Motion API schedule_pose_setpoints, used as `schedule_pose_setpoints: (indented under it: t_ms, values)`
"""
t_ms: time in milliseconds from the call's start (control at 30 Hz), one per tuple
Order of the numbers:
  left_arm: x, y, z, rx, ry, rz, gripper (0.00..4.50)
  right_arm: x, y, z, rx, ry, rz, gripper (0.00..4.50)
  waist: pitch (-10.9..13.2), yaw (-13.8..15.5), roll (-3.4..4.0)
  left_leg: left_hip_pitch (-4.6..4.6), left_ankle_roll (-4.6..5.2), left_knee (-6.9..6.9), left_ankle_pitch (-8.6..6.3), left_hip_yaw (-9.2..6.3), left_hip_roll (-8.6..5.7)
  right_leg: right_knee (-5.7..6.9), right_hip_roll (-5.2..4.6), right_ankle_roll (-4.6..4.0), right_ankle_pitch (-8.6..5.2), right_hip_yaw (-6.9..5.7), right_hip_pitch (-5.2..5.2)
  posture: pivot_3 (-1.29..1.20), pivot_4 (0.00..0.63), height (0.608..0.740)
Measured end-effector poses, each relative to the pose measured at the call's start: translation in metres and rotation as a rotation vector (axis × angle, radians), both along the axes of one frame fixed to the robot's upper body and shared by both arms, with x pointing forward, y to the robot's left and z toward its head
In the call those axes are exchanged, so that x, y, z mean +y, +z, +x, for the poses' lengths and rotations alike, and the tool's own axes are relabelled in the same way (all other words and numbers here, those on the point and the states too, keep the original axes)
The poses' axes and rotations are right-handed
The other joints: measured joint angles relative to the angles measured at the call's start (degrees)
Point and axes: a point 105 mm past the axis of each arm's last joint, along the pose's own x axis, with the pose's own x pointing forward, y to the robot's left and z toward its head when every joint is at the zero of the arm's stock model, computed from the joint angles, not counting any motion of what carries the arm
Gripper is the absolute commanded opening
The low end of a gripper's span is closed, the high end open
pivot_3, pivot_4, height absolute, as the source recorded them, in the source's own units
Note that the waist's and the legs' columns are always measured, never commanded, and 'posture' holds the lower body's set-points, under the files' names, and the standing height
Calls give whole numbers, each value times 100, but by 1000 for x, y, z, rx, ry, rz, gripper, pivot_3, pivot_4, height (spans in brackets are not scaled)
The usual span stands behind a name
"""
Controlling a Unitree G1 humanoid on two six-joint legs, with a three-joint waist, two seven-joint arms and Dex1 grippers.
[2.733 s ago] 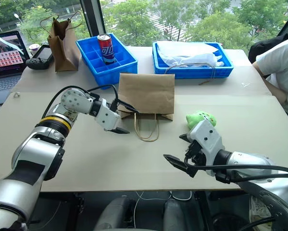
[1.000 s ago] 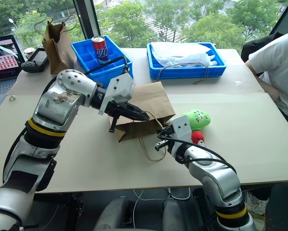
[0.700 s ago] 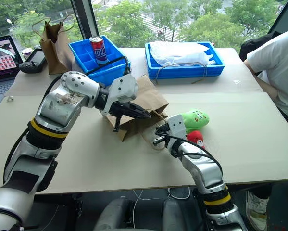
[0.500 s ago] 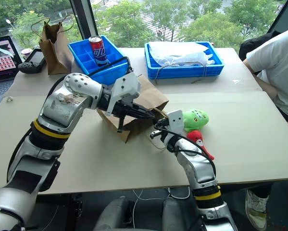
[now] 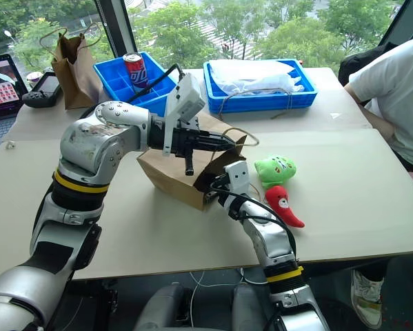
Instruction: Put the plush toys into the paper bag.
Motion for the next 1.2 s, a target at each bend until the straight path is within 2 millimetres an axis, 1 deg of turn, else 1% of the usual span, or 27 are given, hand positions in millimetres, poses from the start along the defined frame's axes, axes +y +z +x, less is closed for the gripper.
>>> schedule_pose_setpoints:
  t_ms: [33, 133, 233, 300, 400, 467, 567, 633, 800, 900, 1000, 1100, 1200]
  values:
    - [0, 1, 0, -3, 4, 2, 0, -1, -4, 1, 6, -2, -27, 21, 0, 0, 0, 3, -3, -6, 1, 0, 0, 0, 0, -1, 0, 0, 0, 0, 150, 740]
    - [5, 1, 2, -5, 36, 5, 0, -5, -5, 2, -10, -7, -68, 21, 0, 4, 0, 12, -10, -23, 6, 0, 1, 0, 1, -1, 1, 1, 1, 0, 150, 740]
    - [11, 7, 5, 3, 82, -22, 0, -6, -6, 1, -21, -7, -108, 21, 0, 7, 0, 13, -12, -25, 8, 0, 1, -1, 0, -1, 1, 2, 2, 0, 150, 740]
    - [20, 12, 11, -1, 140, -43, 0, -6, -6, 0, -19, -2, -139, 21, 0, 4, 0, 15, -13, -26, 8, 0, 2, 0, 0, -1, 1, 3, 1, 0, 150, 740]
    - [40, 21, 25, 1, 266, -102, 0, -4, -6, -1, -1, 6, -171, 21, 0, 4, 0, 20, -15, -32, 9, -1, 2, 1, 1, -2, 1, 3, 2, 0, 150, 740]
    - [48, 24, 32, 6, 332, -137, 0, -2, -6, 0, 14, 16, -189, 21, 0, -1, 0, 20, -17, -33, 10, 0, 2, 0, 1, -2, 1, 3, 2, 0, 150, 740]
    - [58, 26, 40, 18, 413, -180, 0, 3, -5, 1, 43, 34, -210, 21, 0, -7, 0, 21, -22, -39, 13, 0, 3, 3, 2, -4, 2, 3, -1, 0, 150, 740]
    - [65, 23, 42, 38, 456, -204, 0, 6, -3, 0, 58, 45, -219, 21, 0, -7, 0, 22, -23, -43, 14, -1, 4, 5, 2, -5, 3, 3, -3, 0, 150, 740]
    - [66, 9, 41, 96, 497, -227, 0, 10, 0, -4, 90, 61, -224, 21, 0, 3, 0, 19, -25, -45, 14, -1, 2, 7, -1, -7, 4, 4, -3, 0, 150, 740]
    - [62, 10, 37, 95, 490, -241, 0, 14, 5, -6, 102, 71, -214, 21, 0, 2, 0, 19, -27, -45, 14, -1, 2, 4, -1, -9, 5, 3, -4, 0, 150, 740]
    - [60, 11, 35, 103, 486, -244, 0, 19, 13, -10, 108, 84, -205, 21, 0, -1, 0, 20, -29, -47, 15, -1, 2, 4, 0, -10, 6, 3, -7, 0, 150, 740]
    - [61, 6, 33, 124, 480, -241, 0, 22, 21, -15, 112, 96, -188, 21, 0, -2, 0, 19, -29, -49, 15, -1, 2, 4, 0, -10, 6, 3, -9, 0, 150, 740]
    - [65, 3, 34, 131, 490, -228, 0, 18, 35, -17, 89, 92, -162, 21, 0, 8, 0, 18, -30, -49, 15, -1, 0, 2, -1, -10, 6, 3, -9, 0, 150, 740]
